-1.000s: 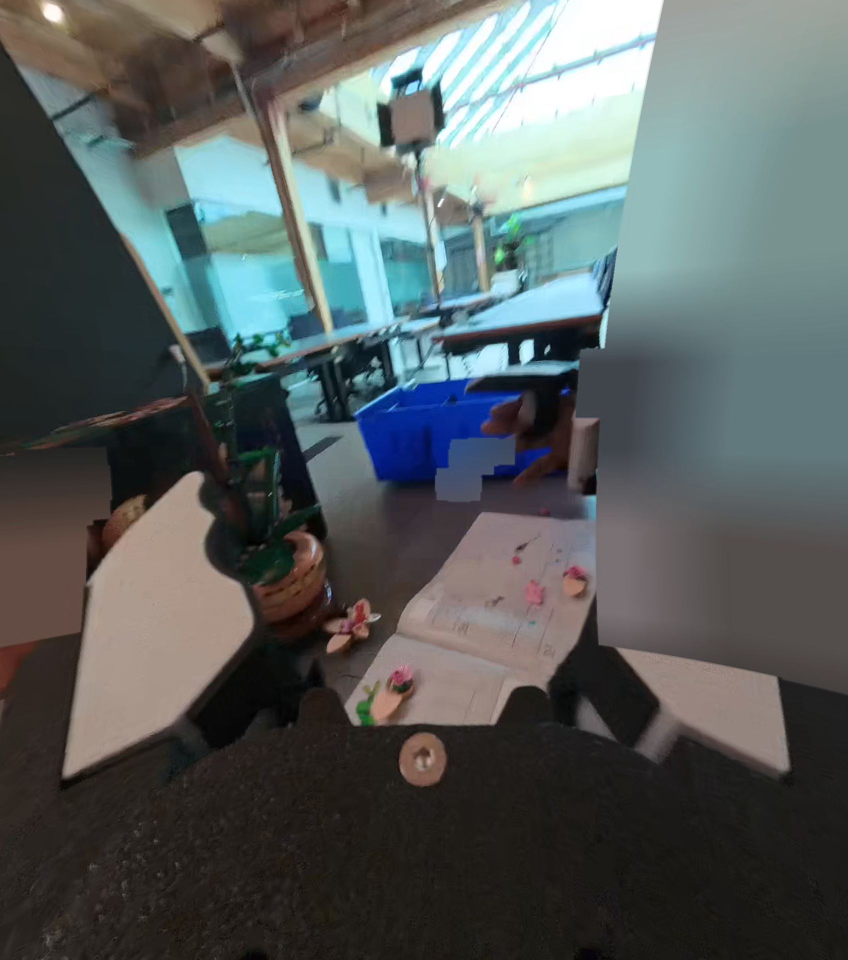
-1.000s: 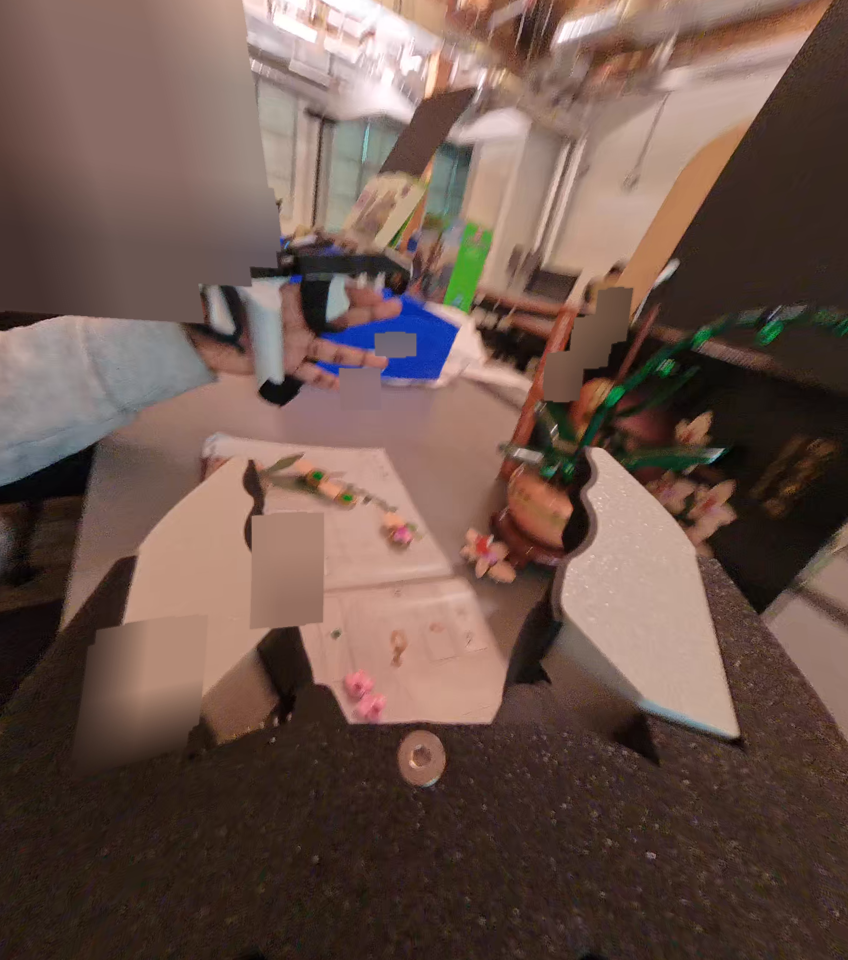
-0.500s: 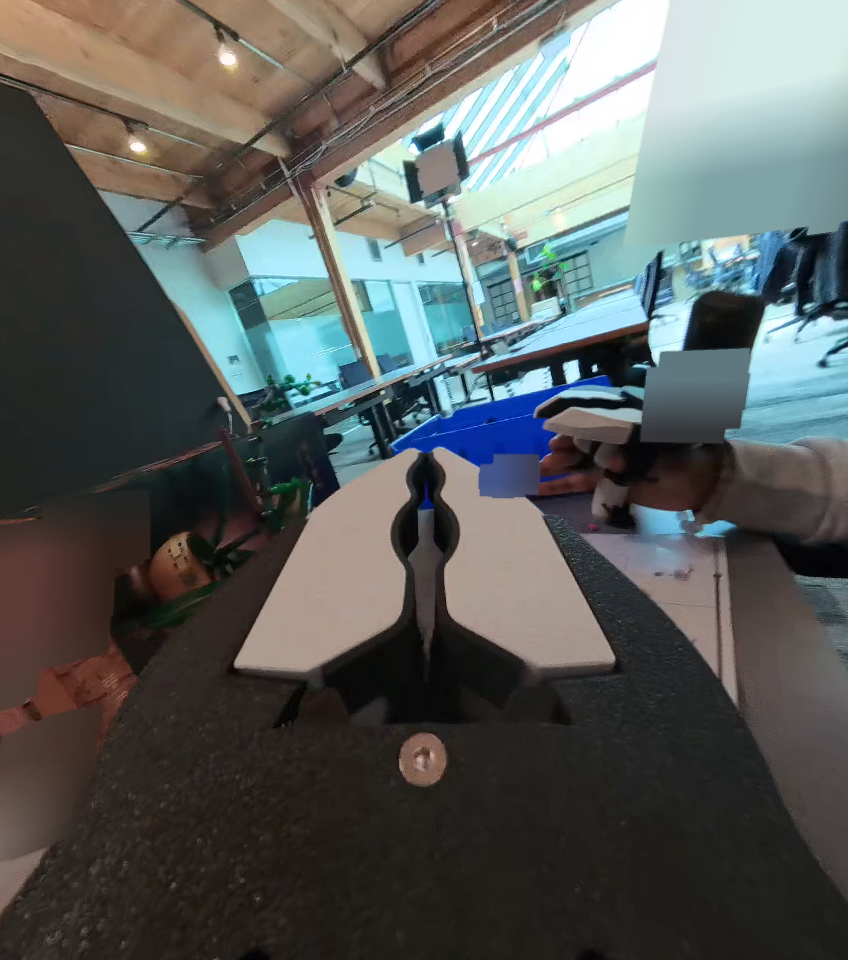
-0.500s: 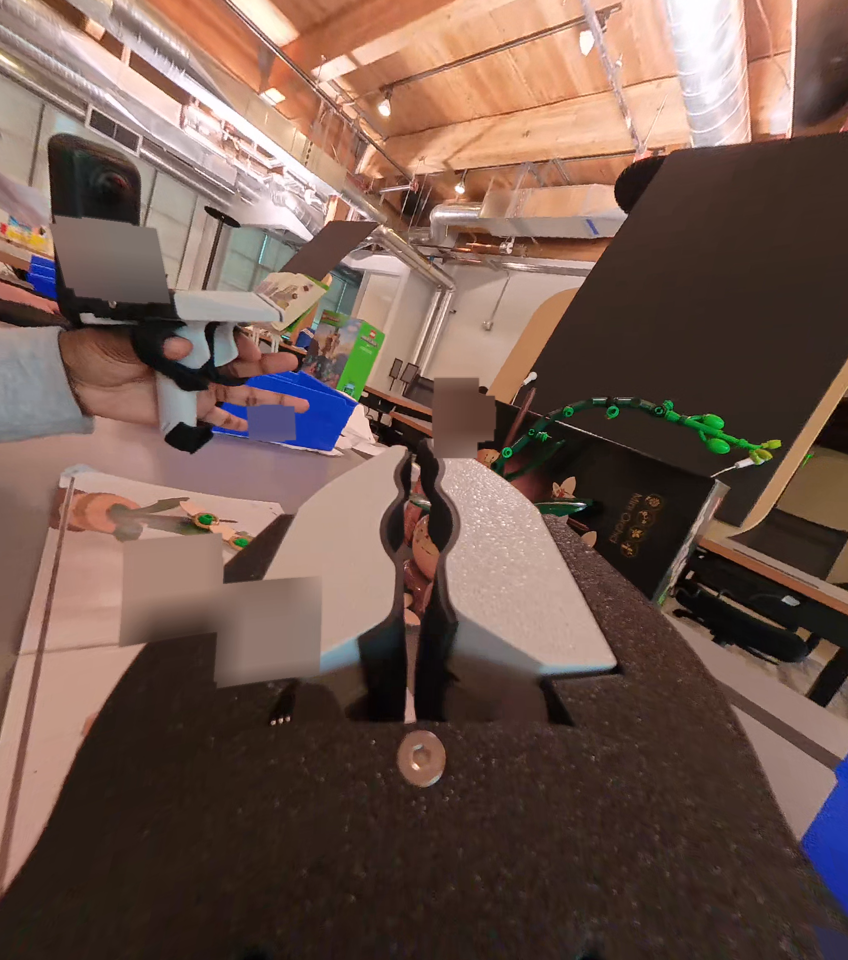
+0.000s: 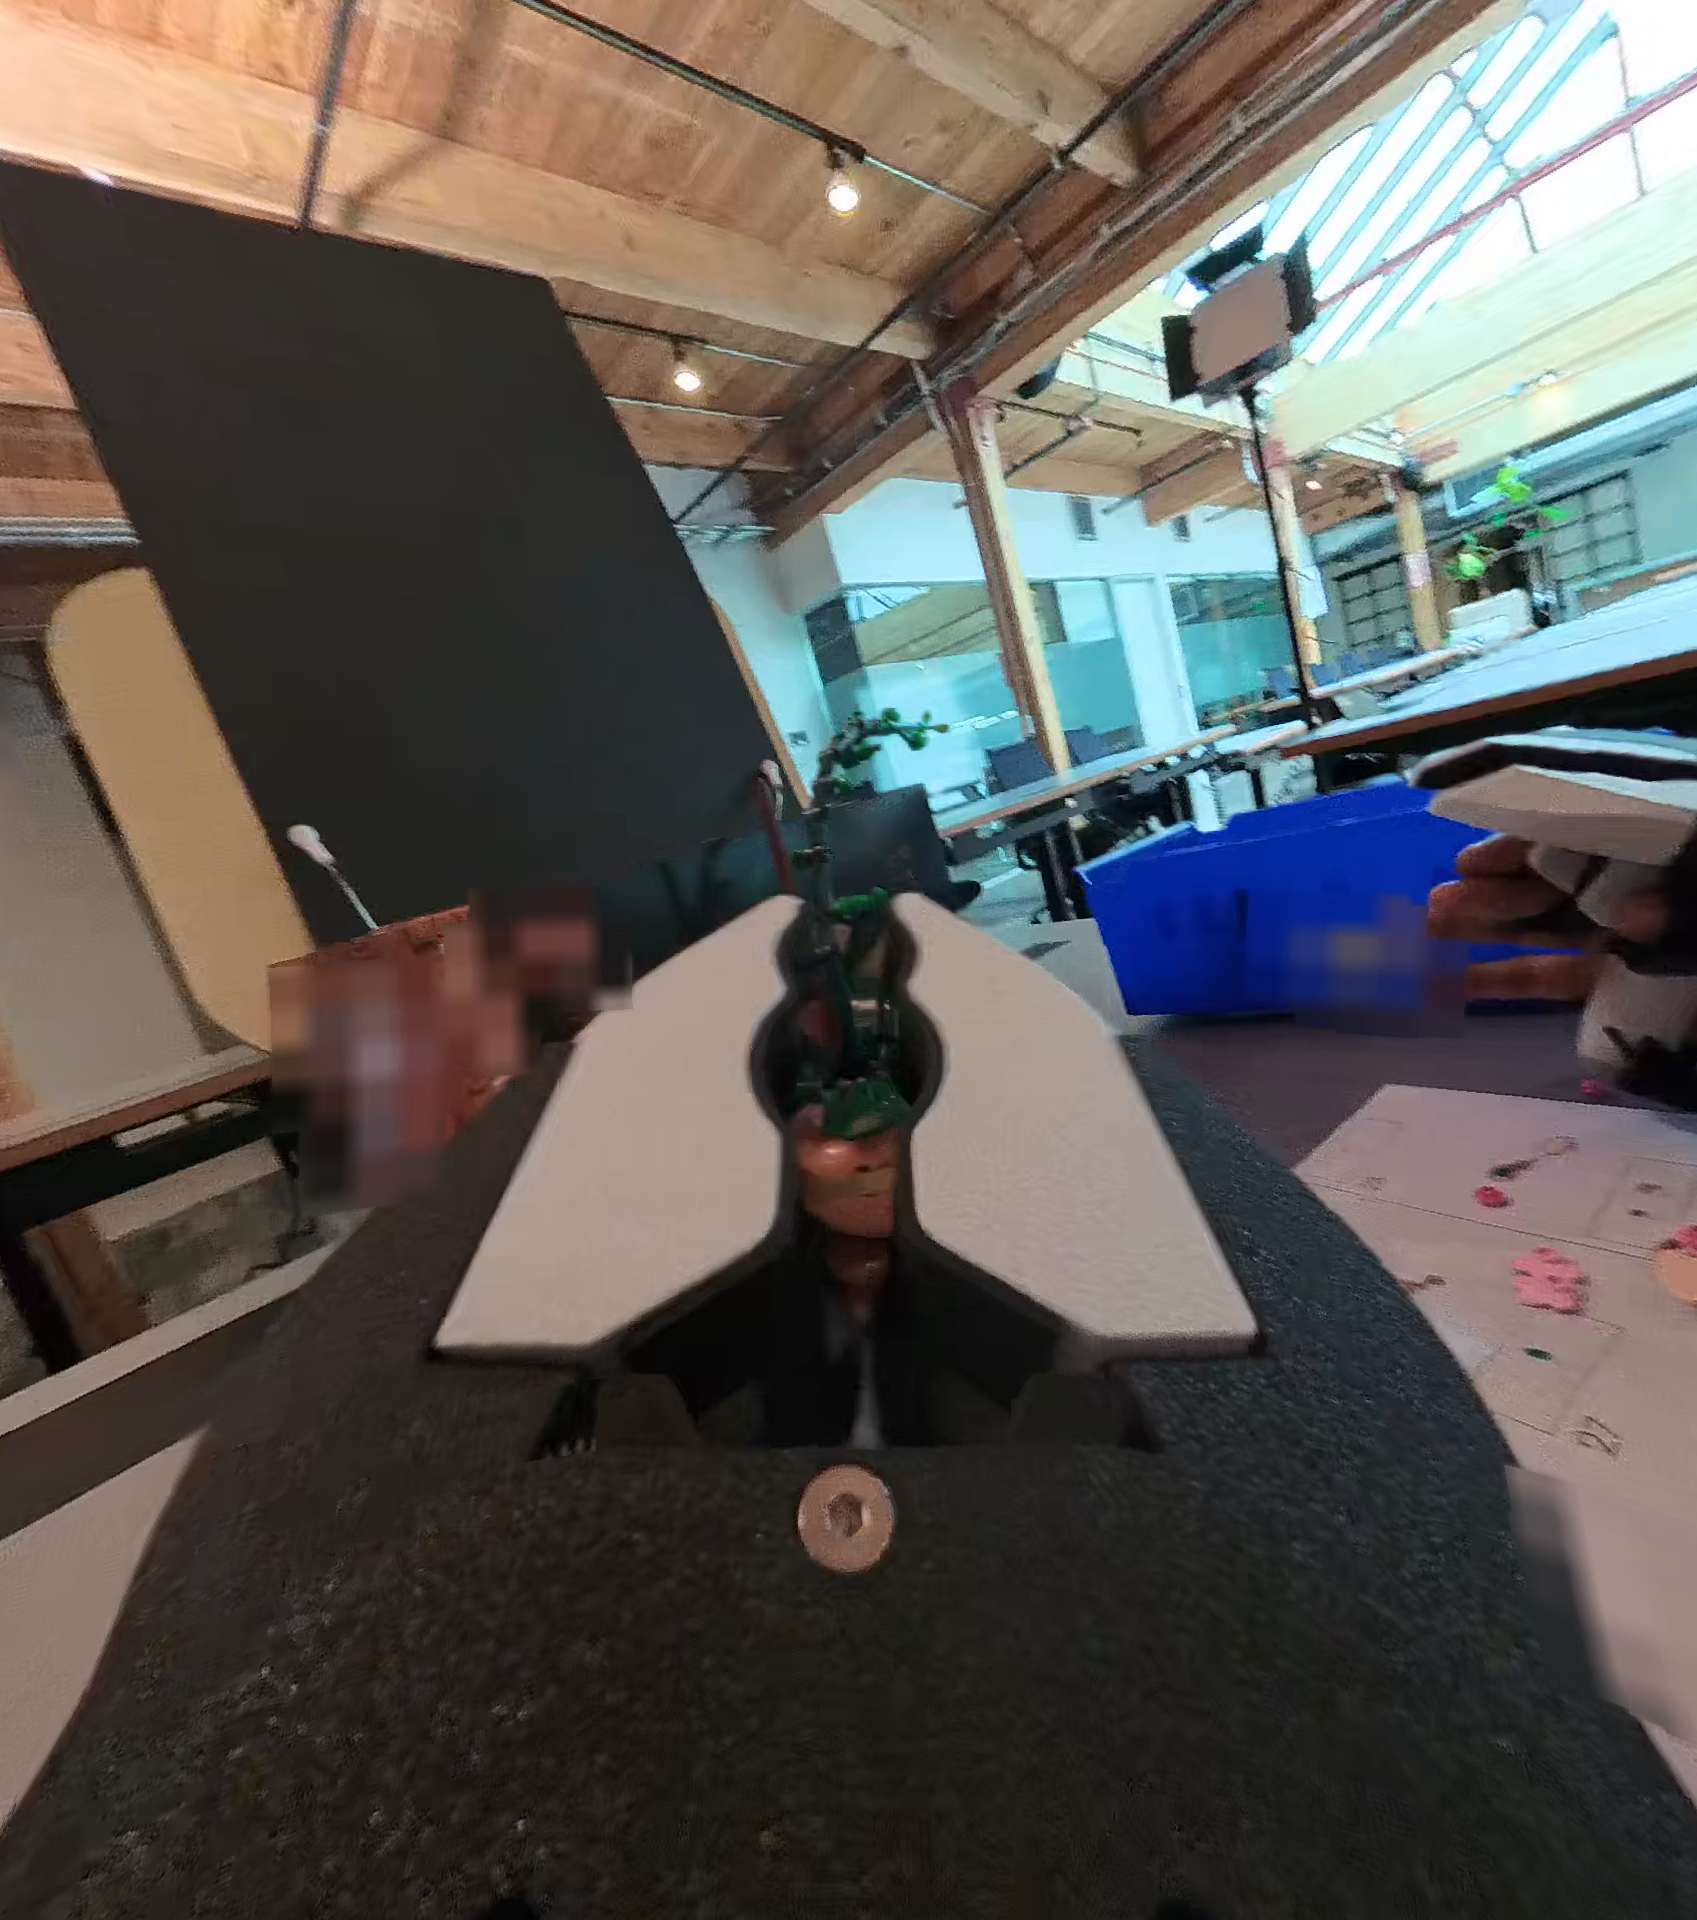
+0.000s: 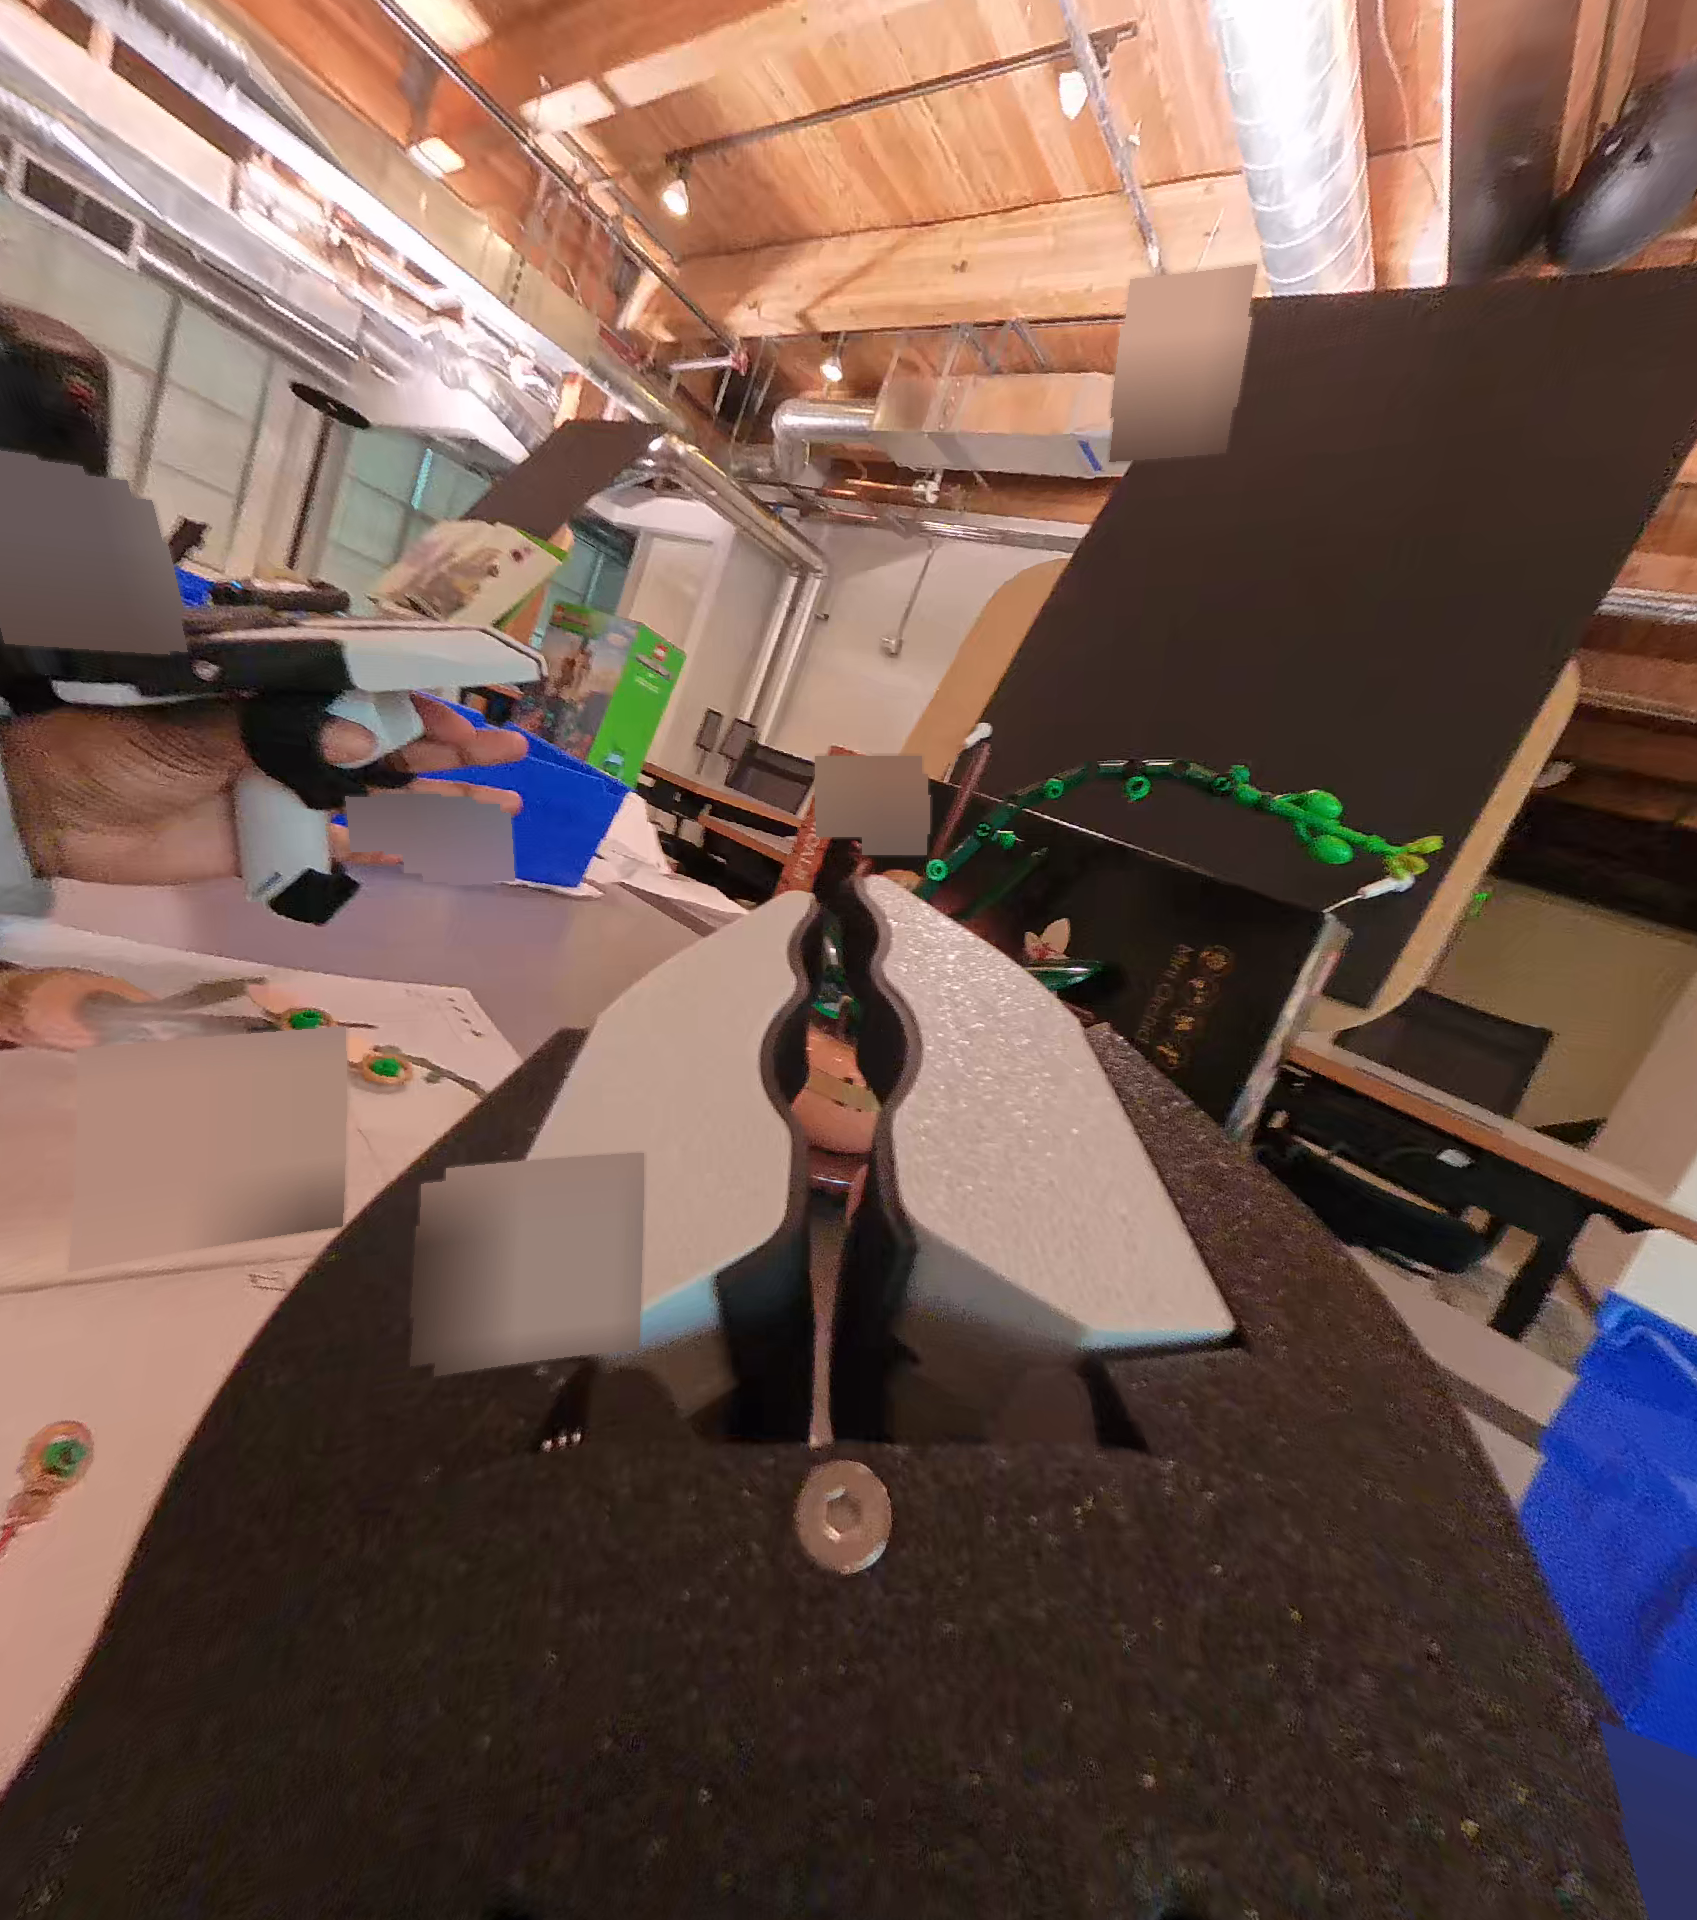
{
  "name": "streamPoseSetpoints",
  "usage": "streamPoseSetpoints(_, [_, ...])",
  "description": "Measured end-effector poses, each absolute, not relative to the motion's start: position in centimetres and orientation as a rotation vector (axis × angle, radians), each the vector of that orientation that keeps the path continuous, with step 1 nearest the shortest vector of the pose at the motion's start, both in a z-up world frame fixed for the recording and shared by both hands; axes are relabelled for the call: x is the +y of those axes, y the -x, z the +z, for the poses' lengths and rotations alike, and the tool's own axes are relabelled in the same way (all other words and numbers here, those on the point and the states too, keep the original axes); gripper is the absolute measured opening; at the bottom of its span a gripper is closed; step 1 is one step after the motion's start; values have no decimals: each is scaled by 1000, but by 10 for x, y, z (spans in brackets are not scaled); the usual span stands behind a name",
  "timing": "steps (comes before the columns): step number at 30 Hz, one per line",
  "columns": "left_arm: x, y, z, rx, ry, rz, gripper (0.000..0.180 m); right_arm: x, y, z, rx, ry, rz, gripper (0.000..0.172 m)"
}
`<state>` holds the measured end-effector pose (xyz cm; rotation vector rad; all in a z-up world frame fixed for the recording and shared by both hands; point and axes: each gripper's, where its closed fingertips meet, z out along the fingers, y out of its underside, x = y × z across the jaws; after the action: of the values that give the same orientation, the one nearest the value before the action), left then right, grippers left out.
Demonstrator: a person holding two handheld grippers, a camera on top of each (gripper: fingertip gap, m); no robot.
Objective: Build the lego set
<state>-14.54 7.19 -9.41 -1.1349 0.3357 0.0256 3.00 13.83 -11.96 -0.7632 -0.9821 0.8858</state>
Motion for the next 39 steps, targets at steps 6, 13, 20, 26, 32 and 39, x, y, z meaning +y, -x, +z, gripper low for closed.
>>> streamPoseSetpoints(6, [66,151,-75,226,1000,9,140,155,-33,-113,-886,780,794,107])
streamPoseSetpoints(13, [60,152,-69,232,957,35,146,162,-43,-100,-773,780,840,144])
streamPoseSetpoints(20, [55,145,-78,370,976,249,0,144,-47,-106,-909,658,659,0])
streamPoseSetpoints(26, [57,139,-82,416,982,293,23,141,-36,-115,-978,674,649,5])
streamPoseSetpoints(32, [55,136,-67,348,912,222,145,149,-42,-96,-828,659,705,137])
streamPoseSetpoints(39, [47,149,-68,308,920,159,0,146,-53,-100,-874,632,627,0])
